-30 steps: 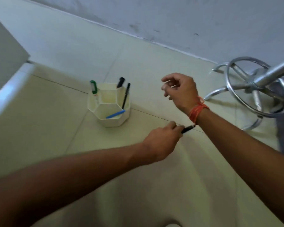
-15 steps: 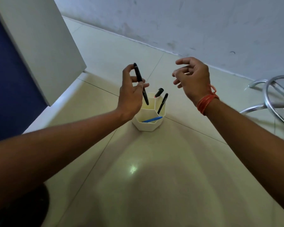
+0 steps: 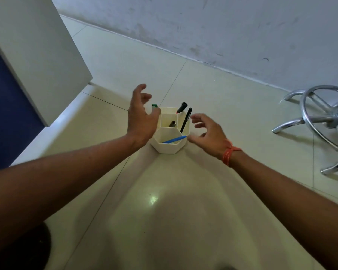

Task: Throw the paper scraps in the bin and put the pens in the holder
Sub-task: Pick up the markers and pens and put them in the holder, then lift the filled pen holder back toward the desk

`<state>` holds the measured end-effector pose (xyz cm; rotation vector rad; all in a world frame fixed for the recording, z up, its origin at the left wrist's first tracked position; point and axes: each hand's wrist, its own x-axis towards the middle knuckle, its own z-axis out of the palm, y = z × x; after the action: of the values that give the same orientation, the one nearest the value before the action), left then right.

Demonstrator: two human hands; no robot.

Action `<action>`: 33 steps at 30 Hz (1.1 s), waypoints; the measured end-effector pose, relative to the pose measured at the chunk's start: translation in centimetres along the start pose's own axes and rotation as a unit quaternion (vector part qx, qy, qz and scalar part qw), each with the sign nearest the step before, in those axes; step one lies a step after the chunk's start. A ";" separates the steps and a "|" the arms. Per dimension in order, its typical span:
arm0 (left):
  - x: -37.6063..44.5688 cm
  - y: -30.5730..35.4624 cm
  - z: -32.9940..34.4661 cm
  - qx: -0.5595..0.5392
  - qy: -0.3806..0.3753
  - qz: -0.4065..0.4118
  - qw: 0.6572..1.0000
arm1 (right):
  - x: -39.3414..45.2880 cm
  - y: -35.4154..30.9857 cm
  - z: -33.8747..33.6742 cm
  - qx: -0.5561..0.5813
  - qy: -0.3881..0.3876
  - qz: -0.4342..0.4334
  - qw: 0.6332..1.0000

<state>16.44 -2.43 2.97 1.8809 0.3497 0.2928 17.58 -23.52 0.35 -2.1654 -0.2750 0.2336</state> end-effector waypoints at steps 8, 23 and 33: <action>0.2 -2.7 -1.6 -0.054 -0.089 -0.251 0.962 | -0.4 3.2 3.6 -0.122 -0.074 -0.053 0.988; 8.7 8.6 -5.3 -0.124 0.085 -0.171 0.974 | 3.0 -8.1 -6.9 -0.060 0.036 -0.074 0.995; 5.9 39.1 -15.2 -0.161 0.114 -0.086 0.977 | 3.4 -36.7 -24.2 -0.040 0.068 -0.075 0.994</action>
<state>20.04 0.83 45.03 1.4922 0.5812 0.4222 23.34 -20.91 43.96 -2.2150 -0.3728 -0.0094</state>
